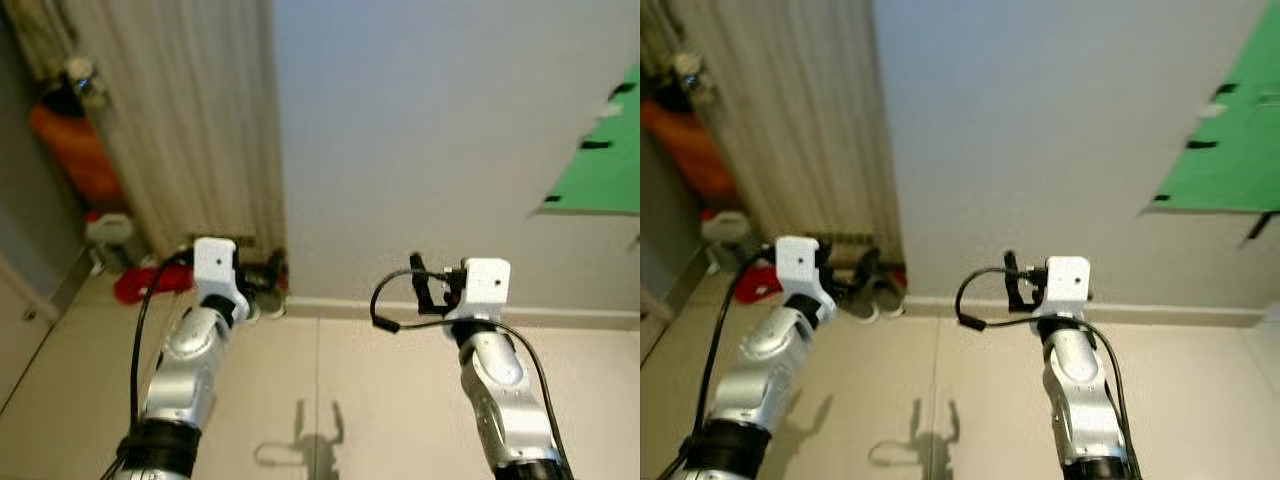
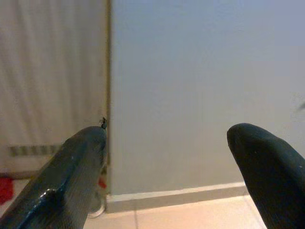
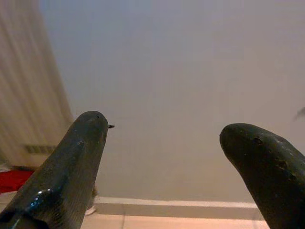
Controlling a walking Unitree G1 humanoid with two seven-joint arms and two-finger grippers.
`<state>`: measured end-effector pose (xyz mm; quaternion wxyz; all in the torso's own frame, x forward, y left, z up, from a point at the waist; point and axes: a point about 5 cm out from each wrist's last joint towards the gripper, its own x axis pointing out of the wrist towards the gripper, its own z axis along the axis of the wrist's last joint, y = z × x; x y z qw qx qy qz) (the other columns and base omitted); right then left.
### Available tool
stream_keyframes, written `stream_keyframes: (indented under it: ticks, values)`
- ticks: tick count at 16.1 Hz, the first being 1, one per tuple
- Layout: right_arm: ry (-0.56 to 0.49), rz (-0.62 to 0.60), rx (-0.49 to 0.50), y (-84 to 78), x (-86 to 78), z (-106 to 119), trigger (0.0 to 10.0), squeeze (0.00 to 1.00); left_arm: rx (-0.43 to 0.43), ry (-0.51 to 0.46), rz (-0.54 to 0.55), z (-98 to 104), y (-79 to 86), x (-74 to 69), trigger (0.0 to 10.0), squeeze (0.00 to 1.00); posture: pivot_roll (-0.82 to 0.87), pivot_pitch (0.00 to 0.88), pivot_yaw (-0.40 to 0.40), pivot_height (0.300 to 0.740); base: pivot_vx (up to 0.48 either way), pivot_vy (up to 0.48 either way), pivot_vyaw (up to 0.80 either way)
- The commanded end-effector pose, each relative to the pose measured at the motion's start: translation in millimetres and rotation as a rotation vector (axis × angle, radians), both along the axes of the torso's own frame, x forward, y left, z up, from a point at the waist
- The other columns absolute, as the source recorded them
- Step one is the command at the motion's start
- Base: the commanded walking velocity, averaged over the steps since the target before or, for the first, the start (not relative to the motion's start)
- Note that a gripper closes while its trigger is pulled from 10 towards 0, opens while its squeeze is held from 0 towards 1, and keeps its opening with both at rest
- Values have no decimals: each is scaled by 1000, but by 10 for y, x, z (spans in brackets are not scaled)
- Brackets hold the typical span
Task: Hang keys on a hook
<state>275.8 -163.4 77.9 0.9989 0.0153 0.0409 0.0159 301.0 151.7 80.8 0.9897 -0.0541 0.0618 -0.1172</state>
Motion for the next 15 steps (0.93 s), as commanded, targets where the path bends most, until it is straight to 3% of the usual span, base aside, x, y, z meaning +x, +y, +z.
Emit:
stream_keyframes:
  ticks: [1, 10, 15]
  values:
    - [6, -16, -4, -62, 1, 2, 10000, 0, 0, -1, -18, 12, -39, 8, 10000, 0, -19, 0, 13, 740, 315, -356, 0]
    - [10, -38, -63, -147, -23, -7, 10000, 0, -3, -8, -27, -5, -46, -1, 10000, 0, -30, 0, 18, 740, 315, -358, 0]
    - [4, -40, -44, -144, -14, 1, 10000, 0, 13, -10, -15, -19, -42, 5, 10000, 0, -35, 0, 25, 740, 314, -360, 0]
